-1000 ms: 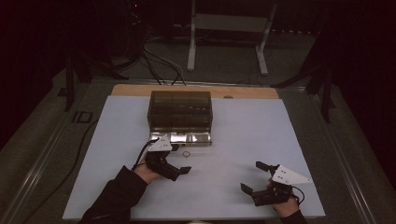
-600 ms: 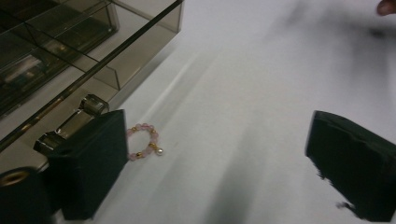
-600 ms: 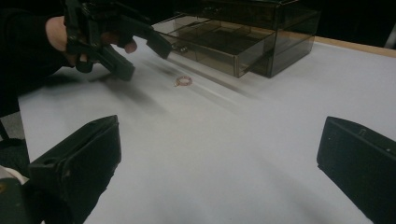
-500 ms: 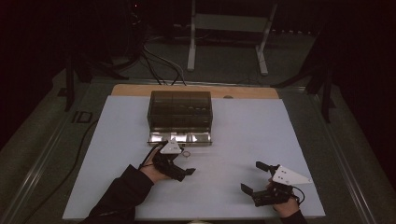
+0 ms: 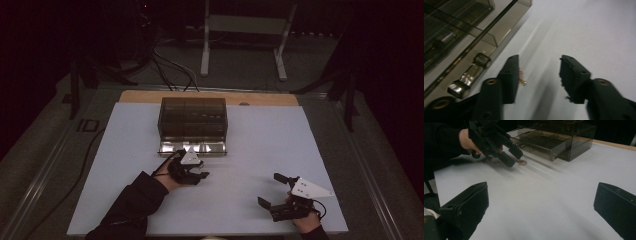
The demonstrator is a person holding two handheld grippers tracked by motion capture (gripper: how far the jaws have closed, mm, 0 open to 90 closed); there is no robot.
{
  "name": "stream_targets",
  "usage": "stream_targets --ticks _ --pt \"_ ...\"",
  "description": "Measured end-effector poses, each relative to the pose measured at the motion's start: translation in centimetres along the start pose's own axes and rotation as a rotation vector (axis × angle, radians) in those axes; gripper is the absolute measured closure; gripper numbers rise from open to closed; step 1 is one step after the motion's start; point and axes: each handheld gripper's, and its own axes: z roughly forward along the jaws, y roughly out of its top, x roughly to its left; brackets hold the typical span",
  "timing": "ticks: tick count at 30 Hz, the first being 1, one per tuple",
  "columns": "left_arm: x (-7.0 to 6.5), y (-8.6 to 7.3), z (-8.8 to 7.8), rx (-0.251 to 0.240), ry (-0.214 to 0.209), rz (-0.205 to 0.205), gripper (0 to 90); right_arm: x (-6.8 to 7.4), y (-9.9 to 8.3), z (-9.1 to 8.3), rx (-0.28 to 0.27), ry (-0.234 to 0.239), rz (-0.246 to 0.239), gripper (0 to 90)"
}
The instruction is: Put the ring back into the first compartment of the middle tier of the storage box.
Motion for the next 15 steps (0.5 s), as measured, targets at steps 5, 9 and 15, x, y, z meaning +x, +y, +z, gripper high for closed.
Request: stream_targets --ticks 5,9,15 --pt "0.3 -0.1 0.3 0.009 0.058 0.054 62.3 0.0 0.0 0.0 0.000 -0.001 0.000 0.0" --pt "0.9 -0.2 0.7 0.012 0.037 0.046 64.7 0.0 0.0 0.0 0.003 0.000 0.000 0.0" --pt "1.4 -0.5 1.2 0.030 0.018 0.021 69.6 0.0 0.0 -0.1 0.002 -0.003 -0.002 0.0"
